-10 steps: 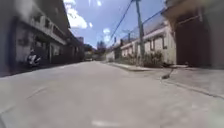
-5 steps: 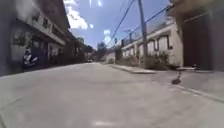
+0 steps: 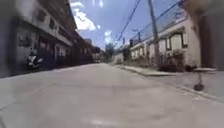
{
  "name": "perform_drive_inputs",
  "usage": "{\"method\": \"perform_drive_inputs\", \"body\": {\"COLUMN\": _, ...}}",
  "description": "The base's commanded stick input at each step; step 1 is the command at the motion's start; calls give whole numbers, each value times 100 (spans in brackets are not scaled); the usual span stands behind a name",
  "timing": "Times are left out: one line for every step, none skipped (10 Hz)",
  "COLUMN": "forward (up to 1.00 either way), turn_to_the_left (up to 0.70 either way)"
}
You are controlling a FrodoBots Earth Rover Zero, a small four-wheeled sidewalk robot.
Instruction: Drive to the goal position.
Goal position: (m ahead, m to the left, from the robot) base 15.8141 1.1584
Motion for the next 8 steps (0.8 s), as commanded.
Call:
{"method": "perform_drive_inputs", "body": {"forward": 98, "turn_to_the_left": 23}}
{"method": "perform_drive_inputs", "body": {"forward": 98, "turn_to_the_left": 11}}
{"method": "perform_drive_inputs", "body": {"forward": 98, "turn_to_the_left": 0}}
{"method": "perform_drive_inputs", "body": {"forward": 98, "turn_to_the_left": 0}}
{"method": "perform_drive_inputs", "body": {"forward": 98, "turn_to_the_left": 0}}
{"method": "perform_drive_inputs", "body": {"forward": 98, "turn_to_the_left": 0}}
{"method": "perform_drive_inputs", "body": {"forward": 98, "turn_to_the_left": 0}}
{"method": "perform_drive_inputs", "body": {"forward": 98, "turn_to_the_left": 0}}
